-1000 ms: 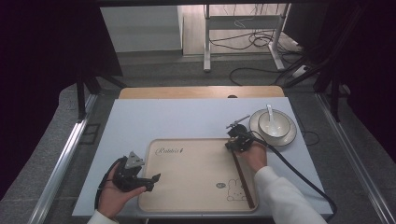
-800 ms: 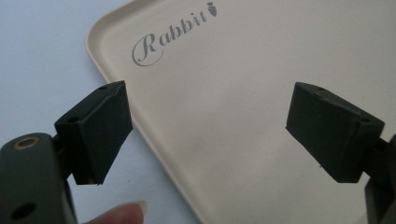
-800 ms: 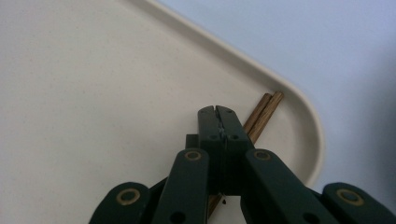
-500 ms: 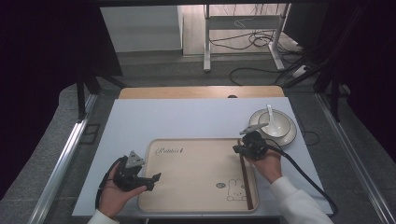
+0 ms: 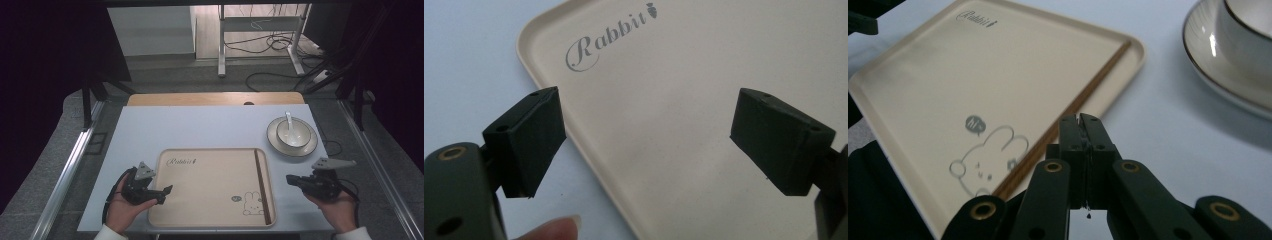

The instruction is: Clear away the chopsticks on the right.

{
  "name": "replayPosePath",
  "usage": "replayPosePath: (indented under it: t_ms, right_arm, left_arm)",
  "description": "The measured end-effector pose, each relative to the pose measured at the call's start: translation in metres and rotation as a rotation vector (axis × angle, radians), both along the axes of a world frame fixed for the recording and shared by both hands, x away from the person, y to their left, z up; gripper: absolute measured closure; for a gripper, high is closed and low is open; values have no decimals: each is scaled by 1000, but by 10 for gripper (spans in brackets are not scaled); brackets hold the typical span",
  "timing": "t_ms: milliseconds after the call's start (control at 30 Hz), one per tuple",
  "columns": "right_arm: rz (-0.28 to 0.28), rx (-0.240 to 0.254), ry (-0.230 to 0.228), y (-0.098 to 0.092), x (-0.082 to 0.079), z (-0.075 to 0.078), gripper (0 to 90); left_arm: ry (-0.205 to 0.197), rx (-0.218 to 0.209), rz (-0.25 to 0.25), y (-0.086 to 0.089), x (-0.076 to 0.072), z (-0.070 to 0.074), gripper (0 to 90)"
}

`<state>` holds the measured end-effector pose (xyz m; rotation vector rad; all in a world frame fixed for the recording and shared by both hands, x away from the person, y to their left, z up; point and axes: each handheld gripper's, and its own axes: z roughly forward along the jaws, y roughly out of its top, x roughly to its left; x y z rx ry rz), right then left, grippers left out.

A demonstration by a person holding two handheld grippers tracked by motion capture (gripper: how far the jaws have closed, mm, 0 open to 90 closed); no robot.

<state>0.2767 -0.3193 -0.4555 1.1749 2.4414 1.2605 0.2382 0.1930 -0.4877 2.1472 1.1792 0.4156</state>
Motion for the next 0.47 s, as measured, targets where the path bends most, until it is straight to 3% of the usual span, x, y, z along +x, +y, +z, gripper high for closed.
replayPosePath:
  t_ms: [100, 200, 467]
  right_arm:
    - [-8, 10, -12, -10, -7, -2, 754]
    - [-22, 7, -33, -10, -6, -4, 456]
    - [-42, -55, -87, -4, -6, -5, 306]
  left_arm:
    - [-1, 5, -3, -1, 1, 0, 143]
    - [3, 10, -8, -2, 1, -1, 143]
    - [1, 1, 11, 2, 0, -1, 143]
